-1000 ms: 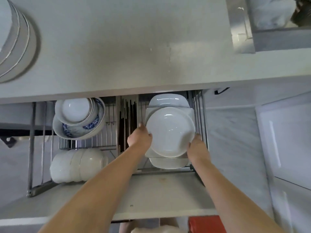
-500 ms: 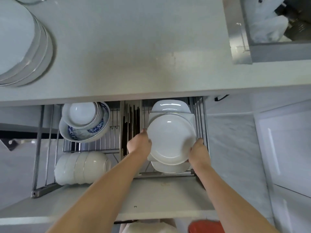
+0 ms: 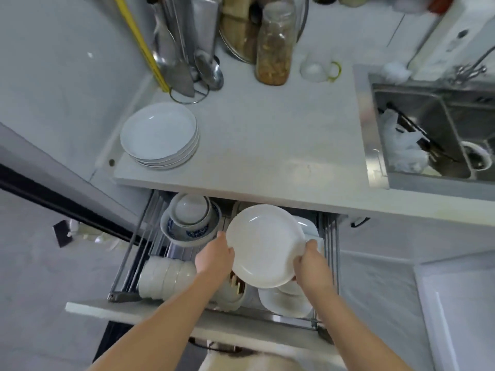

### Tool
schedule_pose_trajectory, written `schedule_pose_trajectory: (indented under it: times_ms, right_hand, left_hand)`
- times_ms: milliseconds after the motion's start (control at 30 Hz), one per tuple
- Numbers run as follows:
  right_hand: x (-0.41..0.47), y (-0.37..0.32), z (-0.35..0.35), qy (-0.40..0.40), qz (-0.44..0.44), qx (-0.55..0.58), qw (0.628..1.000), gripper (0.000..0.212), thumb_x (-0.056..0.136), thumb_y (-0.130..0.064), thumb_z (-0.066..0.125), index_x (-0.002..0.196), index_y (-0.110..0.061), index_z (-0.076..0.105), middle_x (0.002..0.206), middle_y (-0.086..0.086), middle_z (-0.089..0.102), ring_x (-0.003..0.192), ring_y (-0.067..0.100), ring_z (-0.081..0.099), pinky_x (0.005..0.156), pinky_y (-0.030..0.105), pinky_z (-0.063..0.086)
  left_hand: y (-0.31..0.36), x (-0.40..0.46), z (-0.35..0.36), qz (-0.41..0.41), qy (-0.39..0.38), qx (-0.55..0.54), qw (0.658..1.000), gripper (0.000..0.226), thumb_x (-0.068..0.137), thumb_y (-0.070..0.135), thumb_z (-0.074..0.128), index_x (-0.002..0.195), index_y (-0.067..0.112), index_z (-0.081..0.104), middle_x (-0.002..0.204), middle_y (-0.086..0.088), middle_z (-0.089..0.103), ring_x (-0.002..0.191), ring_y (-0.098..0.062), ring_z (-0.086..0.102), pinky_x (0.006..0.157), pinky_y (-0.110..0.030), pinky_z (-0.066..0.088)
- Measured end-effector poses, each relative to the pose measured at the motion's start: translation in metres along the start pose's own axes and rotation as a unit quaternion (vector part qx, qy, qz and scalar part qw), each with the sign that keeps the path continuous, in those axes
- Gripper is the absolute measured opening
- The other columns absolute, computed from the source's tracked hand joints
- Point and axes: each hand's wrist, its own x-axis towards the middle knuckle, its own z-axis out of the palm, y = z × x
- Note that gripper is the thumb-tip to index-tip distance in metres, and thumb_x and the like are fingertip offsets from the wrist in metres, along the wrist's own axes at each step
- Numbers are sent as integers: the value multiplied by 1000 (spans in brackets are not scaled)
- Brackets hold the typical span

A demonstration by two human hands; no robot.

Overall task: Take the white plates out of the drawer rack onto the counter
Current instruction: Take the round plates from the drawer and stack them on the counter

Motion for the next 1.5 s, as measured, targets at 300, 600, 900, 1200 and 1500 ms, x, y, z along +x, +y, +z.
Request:
schedule_pose_trajectory:
  times_ms: [300,600,900,1200,1500]
  right_hand:
    - [-35,-97,-16,20,-164,-59,984,18,92,-5,38,109,-1,41,89,20,69,79,36,68,69,45,55]
    - [-32,-217,-28,81,-267,-77,957,19,90,-15,43,107,-6,39,80,10,64,68,31,64,57,39,52]
    - [5,-312,-15,110,-287,-101,946,13,85,-23,47,93,-13,44,82,6,66,73,27,64,56,32,45]
    - [54,-360,22,64,-260,-47,962,9,83,-12,52,85,-9,44,89,11,51,74,26,47,61,30,35]
    - [81,-355,44,52,-212,-66,974,14,85,-12,49,97,-4,51,96,11,53,78,24,47,65,31,38]
  left_hand:
    - [-30,-13,-101,-34,116,-75,990,35,92,19,41,127,18,44,89,1,62,75,-19,56,60,-29,41]
    - [-52,13,-215,-20,193,-166,967,33,90,13,42,123,12,45,104,-9,65,92,-28,62,74,-37,51]
    - [-80,76,-295,-28,184,-192,964,23,94,12,44,117,7,41,108,-13,59,86,-26,56,66,-34,45]
    - [-102,139,-305,-53,192,-154,968,26,93,6,45,118,5,45,120,-16,60,109,-33,57,82,-35,45]
    - [-110,171,-282,-41,183,-62,980,24,94,7,45,118,7,46,117,-13,61,108,-30,60,83,-35,50]
